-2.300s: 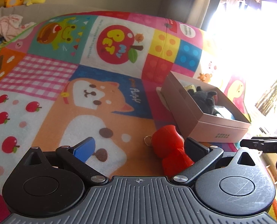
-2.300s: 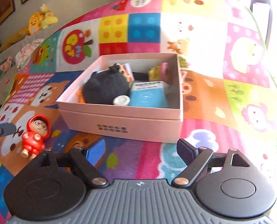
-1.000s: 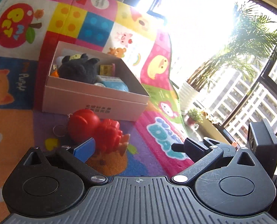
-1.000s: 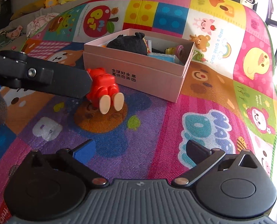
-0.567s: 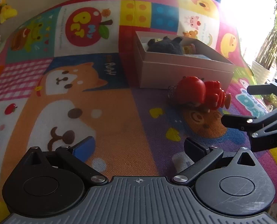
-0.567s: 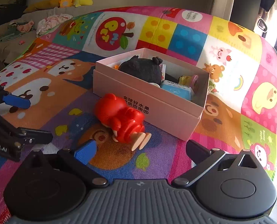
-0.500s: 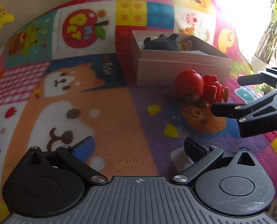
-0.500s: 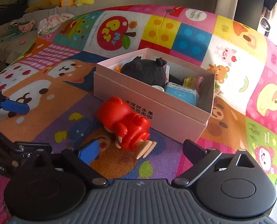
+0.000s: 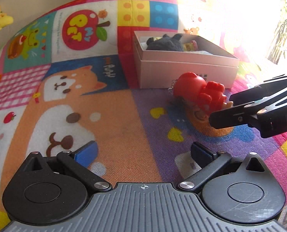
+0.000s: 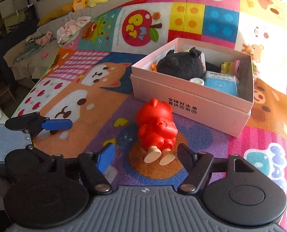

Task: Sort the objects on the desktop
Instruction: 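Lift the red doll with the right gripper and drop it into the pink box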

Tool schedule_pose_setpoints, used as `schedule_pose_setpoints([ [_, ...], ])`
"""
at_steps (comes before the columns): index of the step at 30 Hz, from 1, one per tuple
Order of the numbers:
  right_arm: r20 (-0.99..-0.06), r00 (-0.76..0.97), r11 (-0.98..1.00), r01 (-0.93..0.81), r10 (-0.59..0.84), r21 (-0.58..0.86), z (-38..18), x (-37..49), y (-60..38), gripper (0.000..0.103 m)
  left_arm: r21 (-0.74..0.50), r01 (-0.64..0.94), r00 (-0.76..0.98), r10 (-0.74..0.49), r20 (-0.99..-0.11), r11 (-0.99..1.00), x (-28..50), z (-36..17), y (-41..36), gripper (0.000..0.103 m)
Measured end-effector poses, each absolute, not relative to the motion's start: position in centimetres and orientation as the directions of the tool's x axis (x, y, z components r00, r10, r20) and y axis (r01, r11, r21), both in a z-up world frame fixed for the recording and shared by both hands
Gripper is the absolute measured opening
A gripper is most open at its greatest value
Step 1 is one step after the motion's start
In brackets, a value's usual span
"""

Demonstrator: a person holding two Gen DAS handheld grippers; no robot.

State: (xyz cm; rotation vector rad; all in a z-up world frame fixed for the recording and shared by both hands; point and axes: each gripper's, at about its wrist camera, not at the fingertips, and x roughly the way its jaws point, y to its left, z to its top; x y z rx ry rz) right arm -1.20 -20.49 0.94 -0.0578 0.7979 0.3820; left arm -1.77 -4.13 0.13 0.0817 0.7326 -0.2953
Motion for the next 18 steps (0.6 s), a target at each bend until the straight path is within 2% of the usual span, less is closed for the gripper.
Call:
schedule_pose_setpoints([
  [7,-0.701,0.685,0.965,-0.263,0.2,0.018,0.5,1.1,-18.8,0.081,-0.031,0.295,0.704,-0.239,-0.669,0.955,-1.8,0.2,-4.1,0.103],
  [11,-0.725,0.662,0.966,-0.256,0.19,0.019,-0.5,3.6,-17.9,0.081,-0.031,0.294,0.704,-0.239,-0.669,0.955,-1.8,0.2,-4.1,0.103],
  [13,-0.749,0.635,0.968,-0.248,0.187,0.031,-1.0,4.6,-17.7,0.073,-0.034,0.294,0.704,-0.241,-0.668,0.955,-1.8,0.2,-4.1,0.103],
  [15,-0.771,0.613,0.969,-0.246,0.176,0.026,-1.2,4.9,-17.6,0.053,-0.035,0.294,0.704,-0.242,-0.668,0.955,-1.8,0.2,-4.1,0.103],
  [18,-0.781,0.603,0.966,-0.257,0.16,0.0,-0.7,3.6,-17.6,0.049,-0.034,0.294,0.704,-0.241,-0.668,0.955,-1.8,0.2,-4.1,0.103],
])
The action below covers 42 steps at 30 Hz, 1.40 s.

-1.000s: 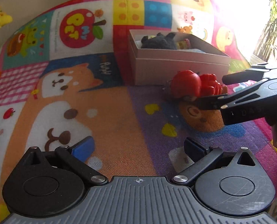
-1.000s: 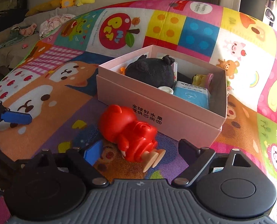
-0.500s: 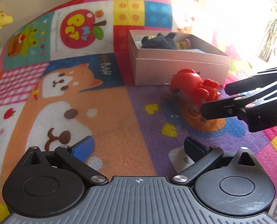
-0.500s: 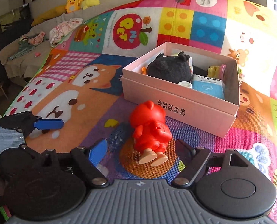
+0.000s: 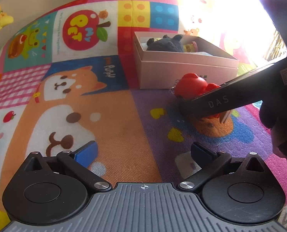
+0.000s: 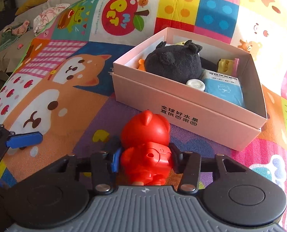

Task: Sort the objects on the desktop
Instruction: 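Lift the red doll with the right gripper and drop it into the pink box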

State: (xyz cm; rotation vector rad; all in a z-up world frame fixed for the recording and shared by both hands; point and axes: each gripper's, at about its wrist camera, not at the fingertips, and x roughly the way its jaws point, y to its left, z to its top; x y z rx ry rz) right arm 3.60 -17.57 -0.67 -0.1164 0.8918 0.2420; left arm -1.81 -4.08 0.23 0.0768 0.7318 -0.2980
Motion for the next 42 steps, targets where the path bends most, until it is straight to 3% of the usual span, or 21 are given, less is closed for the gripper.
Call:
schedule_pose_setpoints([
  [10,-0.747,0.647,0.965,-0.26,0.152,-0.029,3.8,-3.5,-20.5,0.048,-0.038,0.298,0.701,-0.245,-0.67,0.954,-1.7,0.4,-4.0,0.103],
  [14,-0.715,0.686,0.967,-0.251,0.139,-0.053,6.3,-5.8,-21.6,0.048,-0.13,0.329,0.677,-0.33,-0.658,0.935,-1.9,1.4,-4.5,0.103],
  [17,-0.689,0.71,0.969,-0.244,0.147,-0.045,8.2,-6.7,-22.4,0.048,-0.123,0.376,0.697,-0.367,-0.616,0.919,-2.6,2.9,-5.7,0.103],
  [22,-0.604,0.788,0.983,-0.179,0.116,-0.045,11.7,-5.1,-24.4,0.048,-0.089,0.436,0.732,-0.411,-0.544,0.895,-3.5,5.5,-7.3,0.103],
  [27,-0.541,0.84,0.992,-0.095,0.034,-0.085,13.8,1.7,-25.7,0.048,-0.11,0.443,0.732,-0.43,-0.528,0.89,-3.0,5.6,-7.1,0.103],
  [35,-0.648,0.749,0.991,-0.094,0.134,0.095,10.2,15.9,-25.7,0.048,-0.188,0.388,0.717,-0.423,-0.554,0.902,-0.3,3.9,-5.0,0.103],
  [42,-0.748,0.654,0.992,-0.029,0.111,0.121,4.2,22.4,-24.3,0.048,-0.233,0.33,0.72,-0.404,-0.565,0.915,1.0,2.9,-2.9,0.103],
])
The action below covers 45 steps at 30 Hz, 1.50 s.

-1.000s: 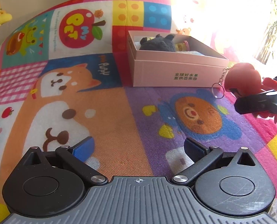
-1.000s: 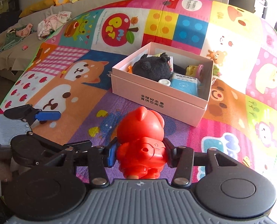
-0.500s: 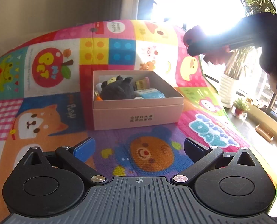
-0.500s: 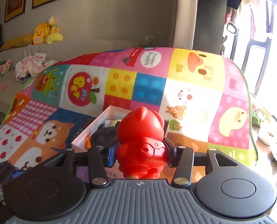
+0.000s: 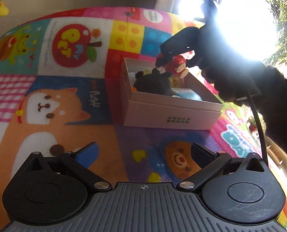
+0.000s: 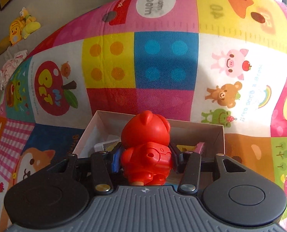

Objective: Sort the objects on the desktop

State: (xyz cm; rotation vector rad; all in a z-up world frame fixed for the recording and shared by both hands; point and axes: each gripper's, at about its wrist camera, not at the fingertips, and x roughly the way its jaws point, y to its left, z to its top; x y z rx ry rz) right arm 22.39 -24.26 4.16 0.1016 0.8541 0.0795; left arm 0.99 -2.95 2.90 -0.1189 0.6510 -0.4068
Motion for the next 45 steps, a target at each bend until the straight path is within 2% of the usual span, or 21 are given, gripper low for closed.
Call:
schedule_pose_setpoints([
  [4,-0.765,0.631,0.988,-0.014,0.129,0.155,3.0,22.3,-25.1,0.056,-0.253,0.317,0.71,-0.406,-0.576,0.914,1.5,2.2,-2.4,0.103],
  [8,-0.718,0.68,0.981,-0.009,0.147,0.193,4.8,19.3,-27.2,0.061,-0.26,0.32,0.71,-0.413,-0.571,0.911,1.5,2.0,-2.4,0.103],
  [14,-0.685,0.715,0.982,-0.01,0.137,0.186,6.3,13.4,-29.1,0.062,-0.237,0.322,0.719,-0.399,-0.569,0.917,0.8,2.4,-2.8,0.103],
  [16,-0.671,0.721,0.978,-0.049,0.174,0.201,6.2,9.6,-28.9,0.07,-0.207,0.326,0.726,-0.385,-0.569,0.922,0.2,2.5,-2.9,0.103],
  [18,-0.658,0.727,0.974,-0.068,0.195,0.214,5.7,5.7,-28.3,0.084,-0.18,0.335,0.727,-0.375,-0.575,0.925,-0.5,2.4,-2.9,0.103],
  [19,-0.655,0.731,0.975,-0.067,0.193,0.213,5.3,3.5,-27.8,0.087,-0.17,0.335,0.724,-0.369,-0.583,0.927,-0.7,2.2,-2.9,0.103],
  [21,-0.651,0.741,0.981,-0.051,0.164,0.189,4.0,0.0,-26.8,0.103,-0.173,0.32,0.712,-0.357,-0.605,0.932,-0.9,1.8,-2.6,0.103],
  [24,-0.679,0.727,0.988,0.006,0.103,0.156,1.2,-3.7,-25.3,0.103,-0.137,0.236,0.724,-0.269,-0.635,0.962,-1.0,1.4,-2.4,0.103],
  [28,-0.725,0.678,0.985,0.006,0.121,0.17,-1.8,-5.5,-24.0,0.103,-0.033,0.147,0.783,-0.137,-0.607,0.989,-1.8,1.4,-2.7,0.103],
  [32,-0.713,0.702,1.0,0.013,-0.008,0.002,-2.6,-5.5,-22.4,0.103,-0.004,0.164,0.76,-0.129,-0.637,0.986,-1.9,0.6,-3.5,0.103],
  [45,-0.652,0.757,0.998,0.065,-0.043,0.01,-3.5,-4.1,-22.7,0.103,0.007,0.121,0.761,-0.089,-0.642,0.993,-0.6,-0.2,-4.2,0.103],
])
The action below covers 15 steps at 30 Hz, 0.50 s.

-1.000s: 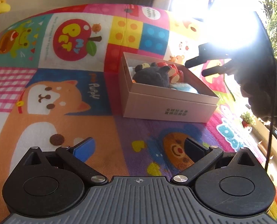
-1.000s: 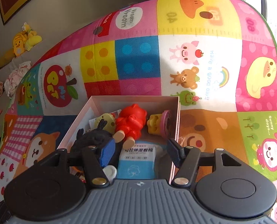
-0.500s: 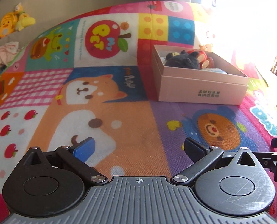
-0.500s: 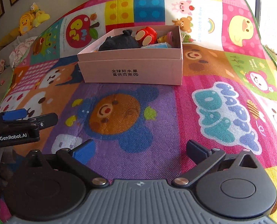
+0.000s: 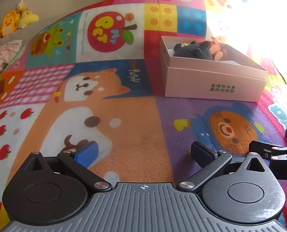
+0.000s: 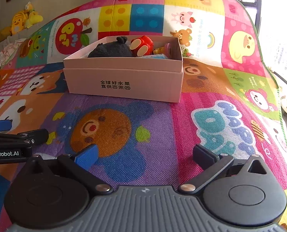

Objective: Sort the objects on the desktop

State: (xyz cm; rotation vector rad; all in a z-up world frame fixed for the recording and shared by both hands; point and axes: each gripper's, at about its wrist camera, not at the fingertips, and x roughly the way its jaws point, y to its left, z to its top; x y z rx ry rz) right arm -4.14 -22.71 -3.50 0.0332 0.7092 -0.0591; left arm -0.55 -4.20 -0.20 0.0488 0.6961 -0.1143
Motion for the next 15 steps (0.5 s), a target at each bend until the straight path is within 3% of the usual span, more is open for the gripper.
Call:
schedule_pose_setpoints([
  [15,-0.644,0.764,0.998,0.068,-0.046,0.009,-3.58,-4.39,-22.76,0.103,0.009,0.122,0.761,-0.088,-0.642,0.993,-0.56,-0.22,-4.11,0.103],
])
